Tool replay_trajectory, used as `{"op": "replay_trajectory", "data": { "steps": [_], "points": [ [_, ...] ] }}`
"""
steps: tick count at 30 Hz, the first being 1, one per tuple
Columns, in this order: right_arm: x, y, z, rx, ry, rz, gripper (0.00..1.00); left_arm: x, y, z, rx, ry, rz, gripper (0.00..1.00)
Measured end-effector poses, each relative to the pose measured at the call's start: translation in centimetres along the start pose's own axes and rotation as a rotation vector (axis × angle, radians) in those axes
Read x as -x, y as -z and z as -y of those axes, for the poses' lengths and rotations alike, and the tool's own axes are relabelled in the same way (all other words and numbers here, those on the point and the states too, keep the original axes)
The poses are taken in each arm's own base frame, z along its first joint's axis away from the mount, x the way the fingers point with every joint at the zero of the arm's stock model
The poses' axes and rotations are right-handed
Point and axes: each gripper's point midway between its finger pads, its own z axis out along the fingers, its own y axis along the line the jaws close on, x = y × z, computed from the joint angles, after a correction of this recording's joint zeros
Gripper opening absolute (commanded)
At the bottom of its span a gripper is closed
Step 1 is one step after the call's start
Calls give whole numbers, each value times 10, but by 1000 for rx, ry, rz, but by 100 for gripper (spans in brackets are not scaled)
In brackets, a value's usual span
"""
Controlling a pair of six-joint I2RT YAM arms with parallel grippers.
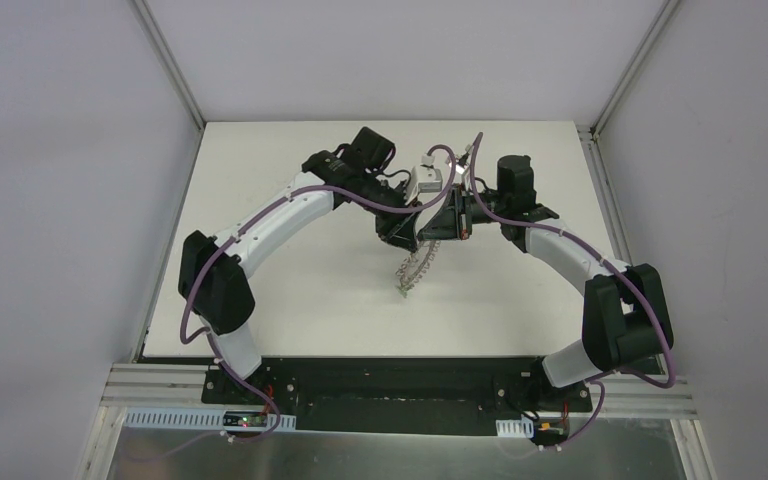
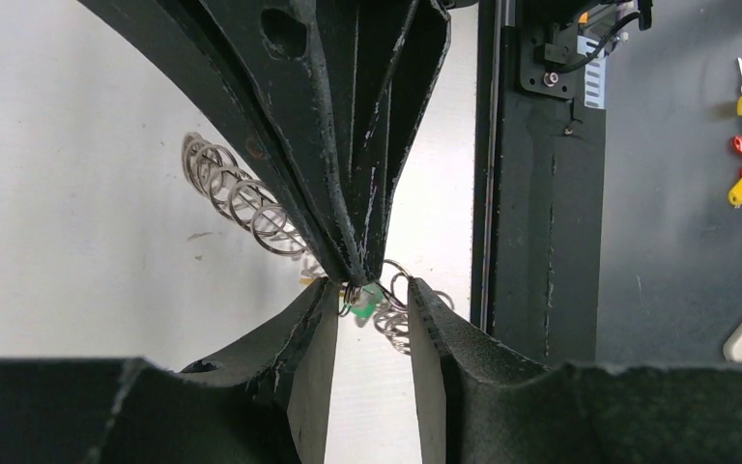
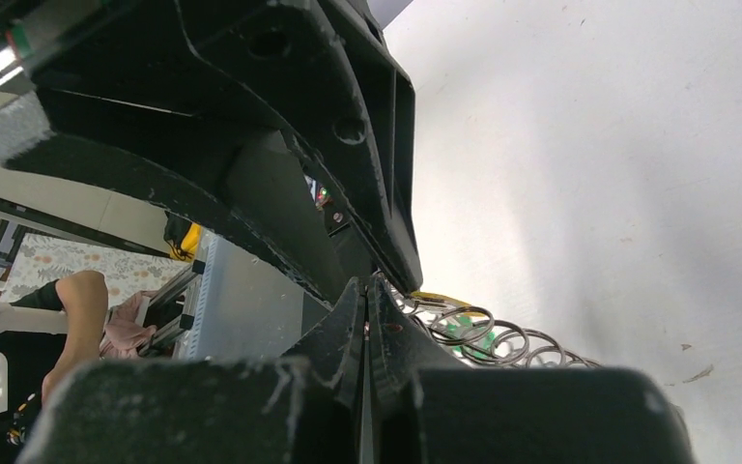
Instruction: Put the keys on the keyring
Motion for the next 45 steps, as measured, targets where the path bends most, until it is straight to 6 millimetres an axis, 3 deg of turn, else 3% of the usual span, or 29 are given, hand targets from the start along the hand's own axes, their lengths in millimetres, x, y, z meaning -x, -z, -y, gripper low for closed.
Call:
{"op": "replay_trajectory", "data": {
  "steps": [14,17,25,39,45],
  "points": [
    [-2,0,-3,18,-2,-7,0,-3,-6,1,-37,18,-2,11],
    [-1,0,-3,20,1,-7,0,-3,-5,-1,-36,20,3,11],
    [0,2,-2,16,4,-2,0,-2,-1,-4,-42,31,18,25],
    [0,2,-3,17,3,-2,0,-2,0,-3,-47,35,19,24],
    [0,2,-3,19,3,-3,0,-2,0,-3,-47,38,20,19]
  ]
}}
